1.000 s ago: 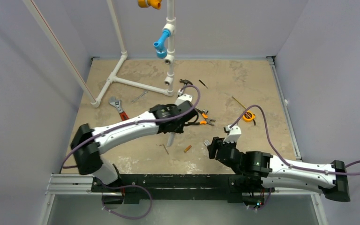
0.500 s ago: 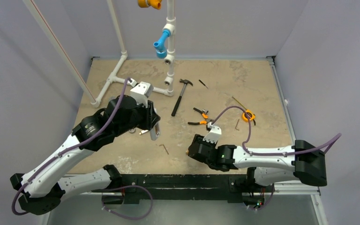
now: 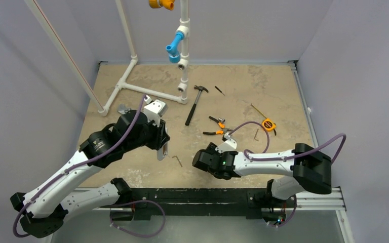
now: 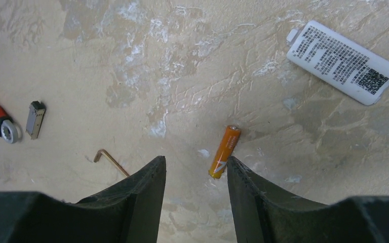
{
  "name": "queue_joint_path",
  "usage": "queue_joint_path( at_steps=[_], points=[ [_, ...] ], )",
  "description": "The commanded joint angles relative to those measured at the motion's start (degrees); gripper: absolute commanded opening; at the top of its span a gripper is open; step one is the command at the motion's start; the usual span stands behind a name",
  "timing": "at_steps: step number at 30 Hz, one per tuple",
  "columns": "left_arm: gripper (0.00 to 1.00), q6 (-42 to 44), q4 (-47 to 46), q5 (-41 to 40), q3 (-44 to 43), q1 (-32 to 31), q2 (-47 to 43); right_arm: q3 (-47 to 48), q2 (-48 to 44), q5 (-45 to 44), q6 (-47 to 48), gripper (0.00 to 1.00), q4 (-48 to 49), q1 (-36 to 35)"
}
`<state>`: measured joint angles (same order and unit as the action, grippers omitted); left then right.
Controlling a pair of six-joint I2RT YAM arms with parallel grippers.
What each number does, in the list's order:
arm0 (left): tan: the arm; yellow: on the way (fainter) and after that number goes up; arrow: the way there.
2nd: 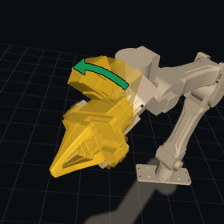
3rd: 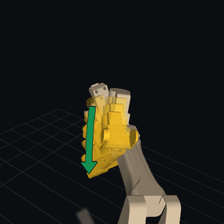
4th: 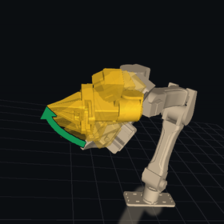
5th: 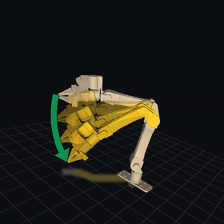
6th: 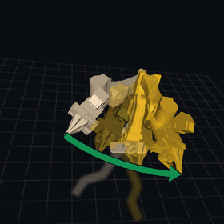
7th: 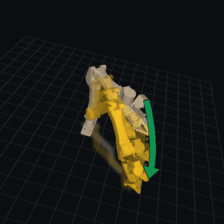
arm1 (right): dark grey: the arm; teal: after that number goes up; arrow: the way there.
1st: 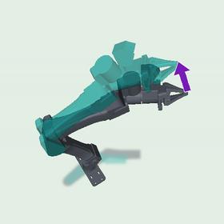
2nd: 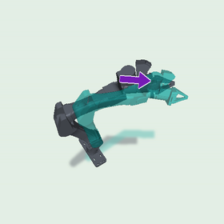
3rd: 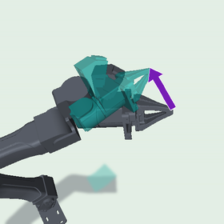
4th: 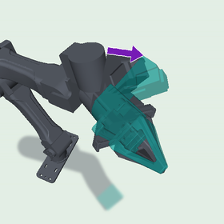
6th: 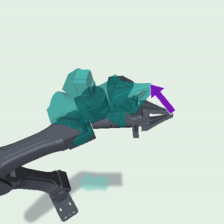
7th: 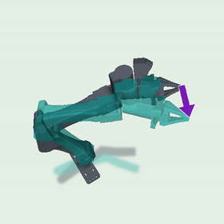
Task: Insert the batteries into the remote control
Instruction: Pick up the battery from the center of the board.
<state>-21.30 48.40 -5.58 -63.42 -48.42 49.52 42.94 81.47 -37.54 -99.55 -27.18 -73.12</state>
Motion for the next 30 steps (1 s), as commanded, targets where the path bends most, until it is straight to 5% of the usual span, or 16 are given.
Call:
queue_joint_path(
  at_steps=[1,26,30],
  points=[
    [0.00,2.24,-3.80,1.84,1.11,0.84,-0.89,4.37,2.75,0.41,-5.17,0.47,-6.42,1.42],
    [0.00,2.53,-7.94,13.81,6.93,10.25,-1.97,14.06,15.91,7.56,2.74,0.32,-17.83,5.89],
    [0.00,2.41,-8.13,14.49,7.21,10.45,-2.13,13.31,16.17,8.71,3.63,0.23,-17.18,5.80]
  ],
)
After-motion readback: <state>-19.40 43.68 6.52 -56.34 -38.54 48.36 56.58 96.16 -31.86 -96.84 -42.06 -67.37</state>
